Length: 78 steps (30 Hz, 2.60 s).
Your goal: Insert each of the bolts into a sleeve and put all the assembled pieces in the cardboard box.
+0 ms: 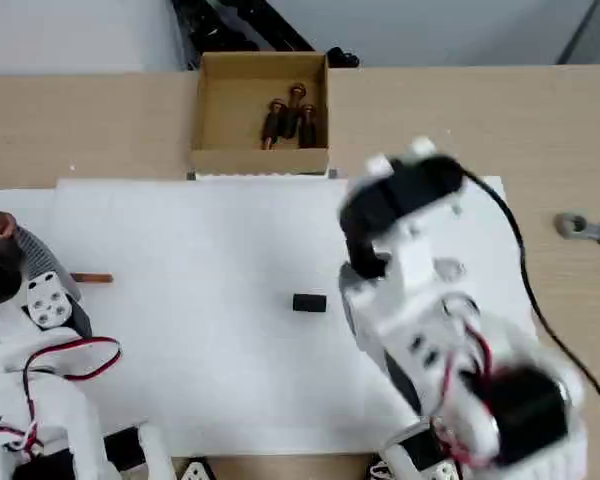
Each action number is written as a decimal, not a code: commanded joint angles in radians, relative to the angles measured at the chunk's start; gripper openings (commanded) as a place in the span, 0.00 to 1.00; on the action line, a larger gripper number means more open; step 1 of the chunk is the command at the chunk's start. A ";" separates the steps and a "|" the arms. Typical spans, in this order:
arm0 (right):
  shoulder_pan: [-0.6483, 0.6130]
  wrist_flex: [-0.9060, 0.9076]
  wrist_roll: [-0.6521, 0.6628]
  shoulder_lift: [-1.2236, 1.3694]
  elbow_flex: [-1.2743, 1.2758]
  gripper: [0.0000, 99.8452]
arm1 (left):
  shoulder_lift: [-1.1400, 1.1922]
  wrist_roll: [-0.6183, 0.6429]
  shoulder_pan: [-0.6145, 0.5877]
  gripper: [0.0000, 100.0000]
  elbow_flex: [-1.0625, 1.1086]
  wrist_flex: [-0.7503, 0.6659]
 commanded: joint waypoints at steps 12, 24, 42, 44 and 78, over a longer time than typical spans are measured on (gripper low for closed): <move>-0.004 -0.562 -0.015 -0.607 0.735 0.00 | 0.005 -0.008 0.379 0.01 0.005 -0.037; -0.266 -0.975 -0.009 -0.625 1.034 0.00 | 0.025 -0.005 0.640 0.01 0.013 -0.121; -0.265 -1.049 0.084 -0.633 1.083 0.00 | 0.318 0.115 0.807 0.01 -0.225 -0.081; -0.265 -1.049 0.084 -0.634 1.083 0.00 | 0.371 0.138 0.809 0.01 -0.278 -0.051; -0.265 -1.113 0.075 -0.634 1.083 0.00 | 0.434 0.201 0.908 0.01 -0.216 -0.129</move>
